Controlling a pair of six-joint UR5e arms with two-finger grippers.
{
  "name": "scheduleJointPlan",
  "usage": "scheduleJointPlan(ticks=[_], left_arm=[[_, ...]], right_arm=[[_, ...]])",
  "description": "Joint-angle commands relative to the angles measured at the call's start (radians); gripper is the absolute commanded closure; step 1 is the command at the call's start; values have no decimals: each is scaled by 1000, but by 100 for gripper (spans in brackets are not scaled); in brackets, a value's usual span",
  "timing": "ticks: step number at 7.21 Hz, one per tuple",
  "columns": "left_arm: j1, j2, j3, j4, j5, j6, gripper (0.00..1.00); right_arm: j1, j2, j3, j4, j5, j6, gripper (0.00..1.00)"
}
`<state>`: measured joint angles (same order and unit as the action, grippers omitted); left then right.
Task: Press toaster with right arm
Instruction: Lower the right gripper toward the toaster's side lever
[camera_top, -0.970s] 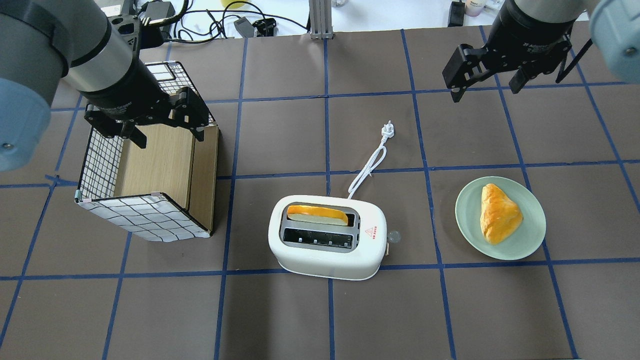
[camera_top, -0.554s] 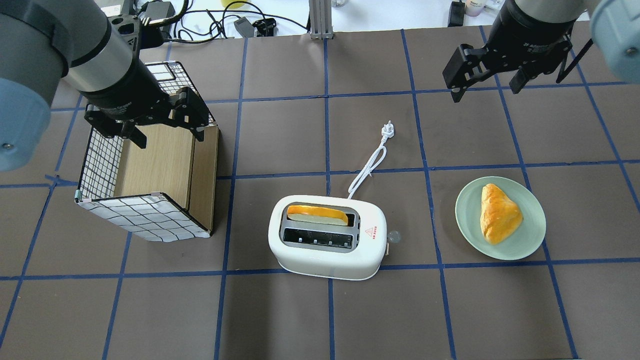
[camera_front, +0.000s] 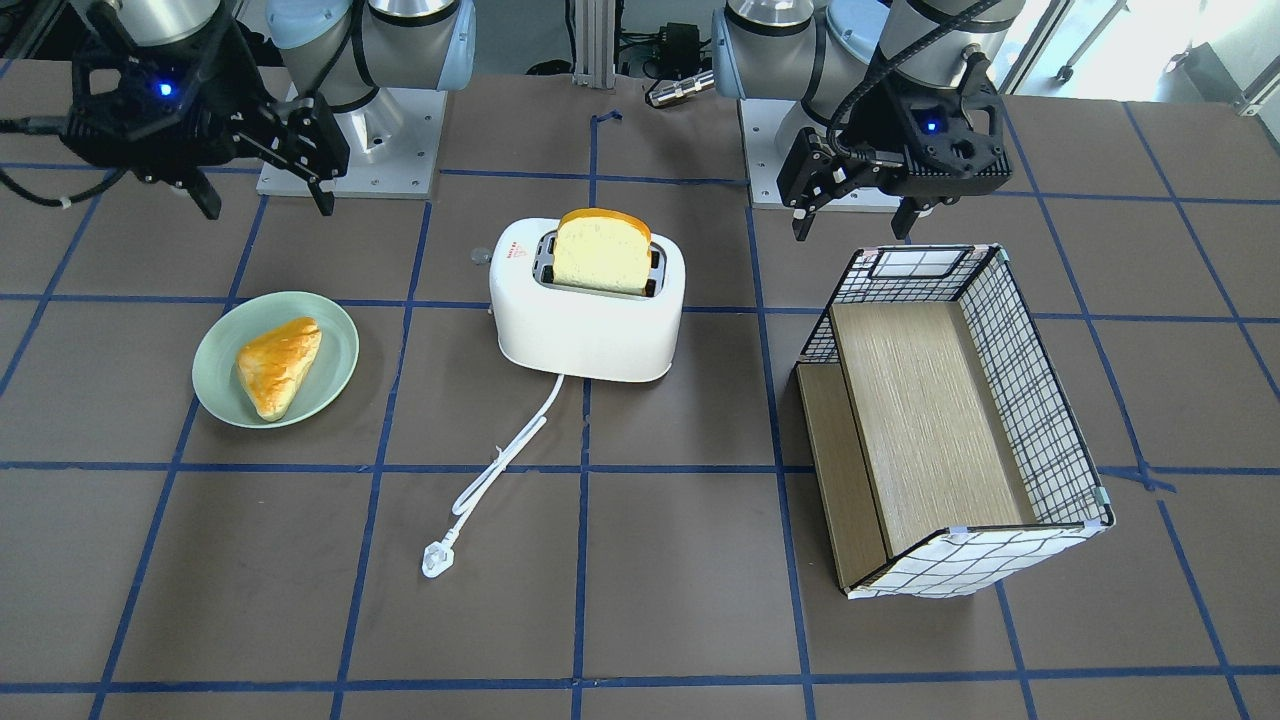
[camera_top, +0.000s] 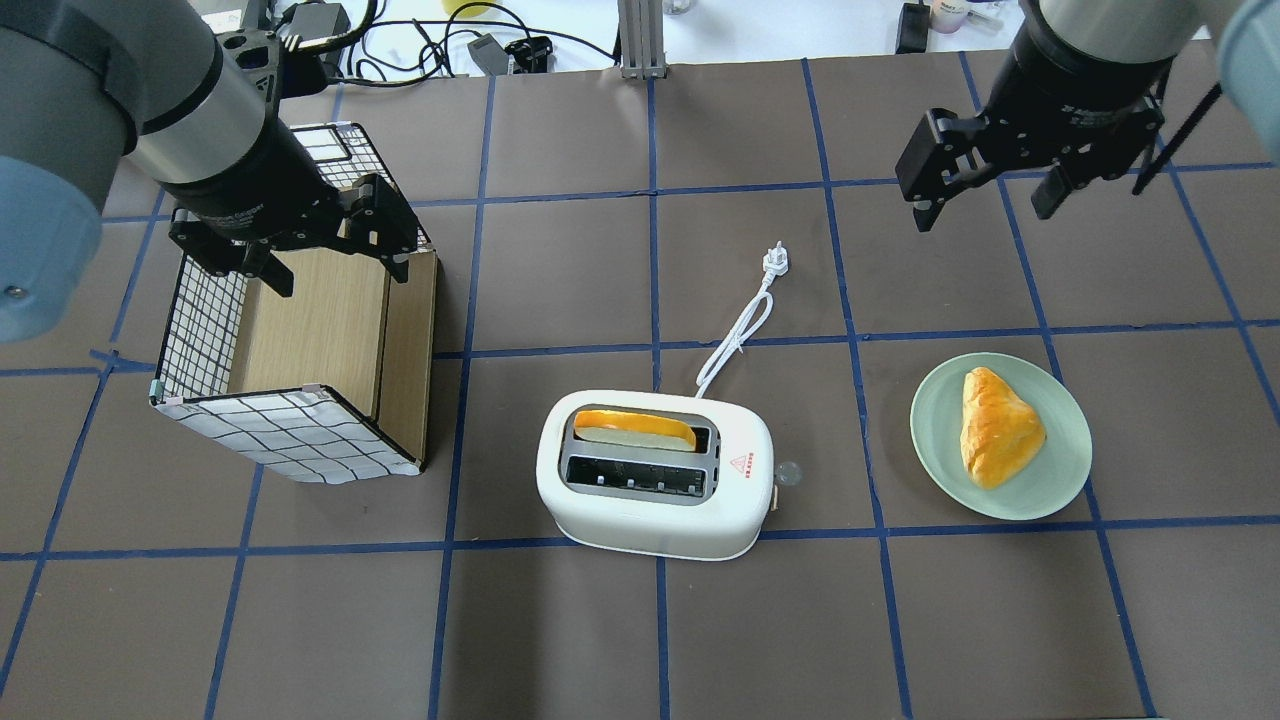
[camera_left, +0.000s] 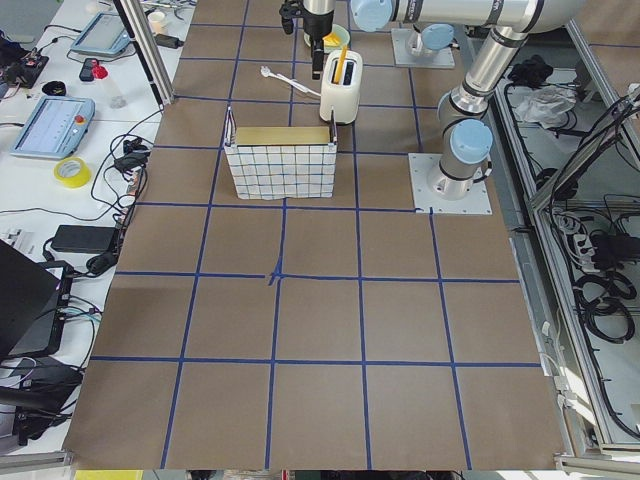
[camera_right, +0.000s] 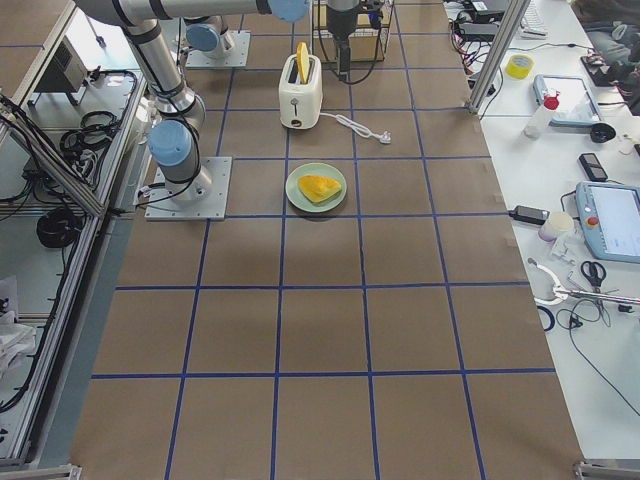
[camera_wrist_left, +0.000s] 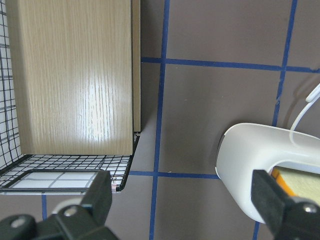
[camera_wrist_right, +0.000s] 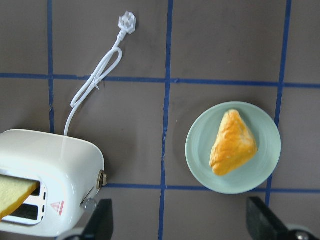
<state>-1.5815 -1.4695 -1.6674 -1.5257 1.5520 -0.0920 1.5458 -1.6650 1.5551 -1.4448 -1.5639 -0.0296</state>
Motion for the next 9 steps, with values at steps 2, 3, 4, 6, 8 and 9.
scheduleJointPlan(ticks=[2,3,4,6,8,9], left_arm=[[0,0,0,-1,-1,0,0],[0,0,0,-1,0,0,0],[0,0,0,-1,0,0,0],[0,0,0,-1,0,0,0],[0,0,0,1,0,0,0],[0,0,0,1,0,0,0]], right_arm=[[0,-135,81,255,14,165,100],[-1,-174,156,229,24,165,100],[-3,-185,230,90,51,165,100],[-4,-188,369,-178,146,157,100],[-6,-188,536,-477,212,163,100],[-6,-188,639,-635,253,178,100]])
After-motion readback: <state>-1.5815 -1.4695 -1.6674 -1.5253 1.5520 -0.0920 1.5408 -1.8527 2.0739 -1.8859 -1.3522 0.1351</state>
